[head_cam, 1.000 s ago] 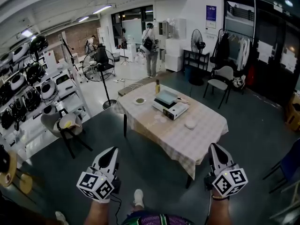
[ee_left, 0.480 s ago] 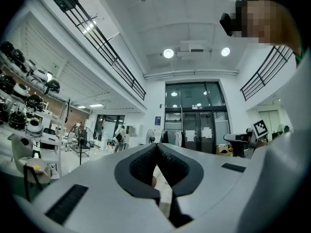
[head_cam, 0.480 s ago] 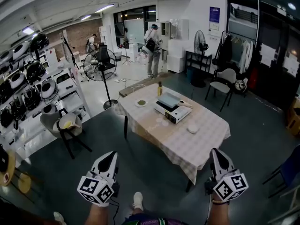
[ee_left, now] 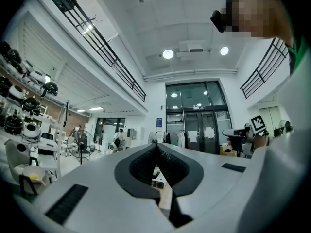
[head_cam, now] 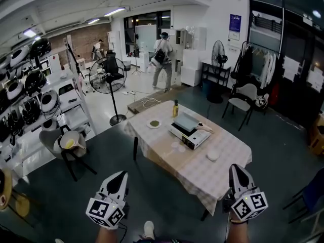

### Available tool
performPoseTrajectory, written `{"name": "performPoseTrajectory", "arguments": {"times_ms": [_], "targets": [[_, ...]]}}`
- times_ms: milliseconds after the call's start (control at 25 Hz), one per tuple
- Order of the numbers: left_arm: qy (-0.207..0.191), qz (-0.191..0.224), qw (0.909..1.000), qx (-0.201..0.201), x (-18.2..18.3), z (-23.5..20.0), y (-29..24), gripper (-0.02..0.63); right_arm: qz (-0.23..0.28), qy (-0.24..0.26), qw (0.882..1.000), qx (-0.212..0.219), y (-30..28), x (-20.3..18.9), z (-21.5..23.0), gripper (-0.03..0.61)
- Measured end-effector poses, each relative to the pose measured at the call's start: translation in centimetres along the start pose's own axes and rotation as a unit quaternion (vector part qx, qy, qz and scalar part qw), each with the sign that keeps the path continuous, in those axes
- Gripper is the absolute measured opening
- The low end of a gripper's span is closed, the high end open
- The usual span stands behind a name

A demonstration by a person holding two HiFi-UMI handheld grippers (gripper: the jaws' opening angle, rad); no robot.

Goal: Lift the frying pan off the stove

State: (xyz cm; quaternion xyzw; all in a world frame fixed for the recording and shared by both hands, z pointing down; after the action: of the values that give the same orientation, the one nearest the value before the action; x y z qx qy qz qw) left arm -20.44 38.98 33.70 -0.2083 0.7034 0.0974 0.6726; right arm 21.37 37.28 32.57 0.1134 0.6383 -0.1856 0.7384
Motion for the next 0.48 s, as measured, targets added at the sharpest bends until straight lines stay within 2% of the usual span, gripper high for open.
{"name": "performPoseTrajectory", "arguments": {"times_ms": [280,480], "targets": [[0.009,0.005,0.9999,-0.007,3.3,-8.4,-6.4,0.021,0.001,-0.018,1.0,-0.015,-9.7,2.9,-0.7,0.006],[0.011,-0.004,0.9996,-0.025,4.3,-14.5,-10.6,0.021,0.004,-0.024,1.0,-0.007,-17.8,3.5,-1.7,0.006]]}}
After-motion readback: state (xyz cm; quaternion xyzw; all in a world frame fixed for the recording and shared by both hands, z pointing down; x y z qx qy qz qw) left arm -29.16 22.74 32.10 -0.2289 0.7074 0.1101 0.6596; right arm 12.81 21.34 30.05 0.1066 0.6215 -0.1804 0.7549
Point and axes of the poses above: the fingertips, and each gripper's own axes: y backward along the fingers, z to its right, x out of its top, the point moved 8 cm from there along y, backward along the fingers, and after that the axes turned 14 degrees about -z, right-handed, at the moved point
